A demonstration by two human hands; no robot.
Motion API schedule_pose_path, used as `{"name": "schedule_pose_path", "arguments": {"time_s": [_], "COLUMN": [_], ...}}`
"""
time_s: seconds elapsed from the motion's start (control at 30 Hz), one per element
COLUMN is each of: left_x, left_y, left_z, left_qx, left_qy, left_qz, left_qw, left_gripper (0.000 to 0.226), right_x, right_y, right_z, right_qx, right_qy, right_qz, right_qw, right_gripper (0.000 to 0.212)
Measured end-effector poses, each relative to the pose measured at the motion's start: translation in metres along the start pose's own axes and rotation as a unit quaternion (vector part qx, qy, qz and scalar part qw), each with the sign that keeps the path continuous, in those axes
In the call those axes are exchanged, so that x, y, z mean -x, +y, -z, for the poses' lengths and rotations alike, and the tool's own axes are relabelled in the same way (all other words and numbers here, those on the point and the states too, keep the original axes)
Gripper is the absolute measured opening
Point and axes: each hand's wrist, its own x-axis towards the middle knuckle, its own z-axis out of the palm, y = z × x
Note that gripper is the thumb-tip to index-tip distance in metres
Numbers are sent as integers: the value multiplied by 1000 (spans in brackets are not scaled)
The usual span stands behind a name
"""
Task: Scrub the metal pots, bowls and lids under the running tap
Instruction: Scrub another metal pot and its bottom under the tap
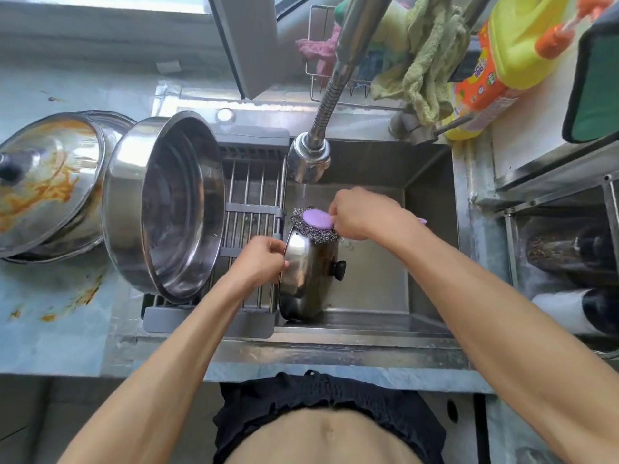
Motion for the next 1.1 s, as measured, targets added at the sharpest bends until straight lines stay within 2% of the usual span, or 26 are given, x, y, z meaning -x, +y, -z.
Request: {"name": "schedule_pose_path", "arguments": {"time_s": [0.1,0.2,0.33,0.43,0.5,0.6,0.73,0.77,0.87,0.97,1.1], "left_x": [-13,-20,-10,-8,-15,-16,2,3,-10,-12,3], "left_y": [21,38,34,43,51,49,31,29,35,38,26], "left_z": [-1,0,4,8,11,12,6,6,9,8,1], "left_qx": [-71,-137,-239,-295,-278,-218,-231,-237,-211,-199,-217], "left_qy": [60,119,99,66,55,60,50,47,74,78,5], "left_qz": [-56,-73,-55,-41,-27,-22,-13,-9,-3,-13,-4], "left_qw": [994,981,964,952,959,974,972,970,975,977,976], "left_gripper": [32,19,12,9,8,23,16,14,12,17,14], "right_x": [3,-7,-23,-23,-18,-19,-27,-27,-17,-12,-27], "right_y": [-4,-4,-5,-11,-11,-3,9,9,-3,-12,-1], "right_z": [-3,1,11,12,7,1,4,4,3,3,9], "right_qx": [13,28,41,52,49,57,38,35,49,67,59], "right_qy": [14,16,11,15,23,20,6,3,5,22,15], "right_qz": [10,13,13,23,28,23,-26,-25,18,36,-10], "right_qw": [1000,999,999,998,998,998,999,999,999,997,998], "right_gripper": [13,10,11,4,6,5,37,36,13,19,31]}}
